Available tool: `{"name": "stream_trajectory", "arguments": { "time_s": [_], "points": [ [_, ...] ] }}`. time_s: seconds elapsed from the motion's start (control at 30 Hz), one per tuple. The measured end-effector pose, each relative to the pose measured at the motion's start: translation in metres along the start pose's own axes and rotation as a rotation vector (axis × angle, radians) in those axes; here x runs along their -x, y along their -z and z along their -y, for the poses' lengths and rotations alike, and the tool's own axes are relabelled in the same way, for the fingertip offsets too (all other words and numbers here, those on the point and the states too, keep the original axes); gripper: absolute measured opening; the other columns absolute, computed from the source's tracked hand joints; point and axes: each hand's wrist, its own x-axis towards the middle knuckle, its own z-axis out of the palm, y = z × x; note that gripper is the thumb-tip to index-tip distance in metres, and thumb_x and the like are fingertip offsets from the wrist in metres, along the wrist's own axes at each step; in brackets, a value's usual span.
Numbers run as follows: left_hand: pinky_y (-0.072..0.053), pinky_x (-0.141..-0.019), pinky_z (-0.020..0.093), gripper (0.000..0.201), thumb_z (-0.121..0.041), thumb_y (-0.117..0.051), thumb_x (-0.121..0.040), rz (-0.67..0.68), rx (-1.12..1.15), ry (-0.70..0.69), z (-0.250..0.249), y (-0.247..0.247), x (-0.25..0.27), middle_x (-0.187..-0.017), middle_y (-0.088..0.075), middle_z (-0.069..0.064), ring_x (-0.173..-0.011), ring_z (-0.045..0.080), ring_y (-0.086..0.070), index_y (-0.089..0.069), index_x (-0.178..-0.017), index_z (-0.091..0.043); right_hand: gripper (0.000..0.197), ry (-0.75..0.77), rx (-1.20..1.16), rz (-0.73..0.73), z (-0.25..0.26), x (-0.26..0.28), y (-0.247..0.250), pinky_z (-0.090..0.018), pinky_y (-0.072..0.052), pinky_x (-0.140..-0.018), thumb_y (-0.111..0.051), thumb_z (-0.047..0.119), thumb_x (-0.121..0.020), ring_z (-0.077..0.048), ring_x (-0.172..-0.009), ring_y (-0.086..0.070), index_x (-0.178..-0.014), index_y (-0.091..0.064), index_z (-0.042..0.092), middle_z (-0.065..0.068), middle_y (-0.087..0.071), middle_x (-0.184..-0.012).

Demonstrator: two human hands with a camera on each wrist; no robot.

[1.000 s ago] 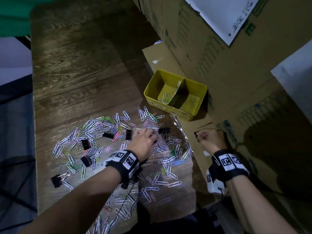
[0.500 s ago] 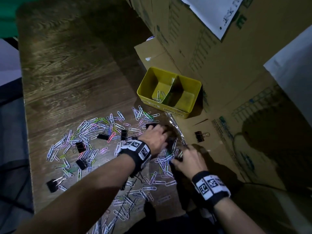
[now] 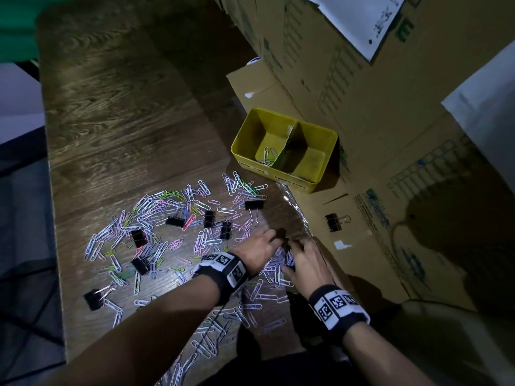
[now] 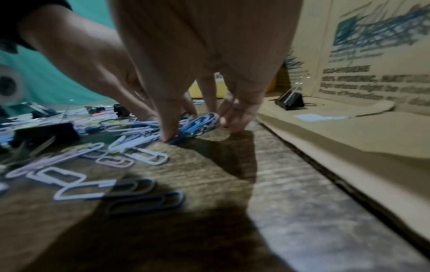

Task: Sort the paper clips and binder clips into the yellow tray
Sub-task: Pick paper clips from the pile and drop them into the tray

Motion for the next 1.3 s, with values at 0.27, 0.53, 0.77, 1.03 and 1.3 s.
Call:
{"name": "stream_trajectory", "arguments": {
  "time_s": [0.27, 0.53, 0.77, 1.03, 1.3],
  "points": [
    [-0.039, -0.093, 0.026, 0.044, 0.012, -0.045, -0.073, -0.124, 0.368, 0.161, -0.002, -0.002, 0.012, -0.119, -0.057, 0.010, -0.111, 0.025, -0.052, -0.053, -0.110, -0.010, 0.035, -0.013, -0.116, 0.008, 0.012, -0.003, -0.003, -0.014, -0.038, -0.076, -0.061, 0.006, -0.087, -0.020, -0.098, -0.061, -0.121, -0.060, 0.013, -0.010, -0.060, -0.117],
    [-0.037, -0.054, 0.008, 0.032, 0.004, -0.057, -0.078, -0.152, 0.531, 0.338, 0.003, 0.001, 0.016, -0.091, -0.065, -0.001, -0.074, 0.010, -0.055, -0.065, -0.100, -0.018, 0.028, -0.073, -0.247, -0.015, 0.008, -0.011, -0.009, -0.019, -0.052, -0.074, -0.065, 0.016, -0.086, -0.020, -0.076, -0.064, -0.114, -0.066, 0.013, -0.009, -0.068, -0.099],
    [-0.046, -0.054, 0.010, 0.015, -0.007, -0.072, -0.077, -0.047, 0.902, 0.466, 0.022, 0.018, 0.025, -0.077, -0.067, -0.005, -0.066, 0.005, -0.062, -0.071, -0.090, -0.014, 0.046, -0.159, -0.394, -0.020, -0.006, -0.012, 0.001, -0.015, -0.039, -0.044, -0.064, 0.047, -0.082, -0.005, -0.040, -0.045, -0.116, -0.065, 0.016, -0.003, -0.069, -0.075],
    [-0.058, -0.069, 0.031, 0.018, 0.007, -0.070, -0.069, -0.109, 1.277, 0.382, 0.052, 0.085, 0.038, -0.073, -0.071, 0.009, -0.065, 0.020, -0.068, -0.069, -0.084, -0.003, 0.035, -0.313, -0.625, -0.082, -0.016, -0.023, 0.006, -0.018, -0.053, -0.065, -0.078, 0.015, -0.071, -0.007, -0.073, -0.064, -0.106, -0.070, 0.018, -0.002, -0.071, -0.099],
    [-0.059, -0.065, 0.026, 0.028, 0.021, -0.056, -0.075, -0.435, 1.485, 0.192, 0.073, 0.189, 0.008, -0.068, -0.070, 0.008, -0.065, 0.019, -0.069, -0.068, -0.080, -0.004, 0.026, -0.204, -1.098, -0.273, 0.016, -0.039, 0.068, -0.031, -0.054, -0.084, -0.075, 0.003, -0.069, -0.007, -0.089, -0.069, -0.082, -0.073, 0.025, 0.003, -0.073, -0.095]
  ]
}}
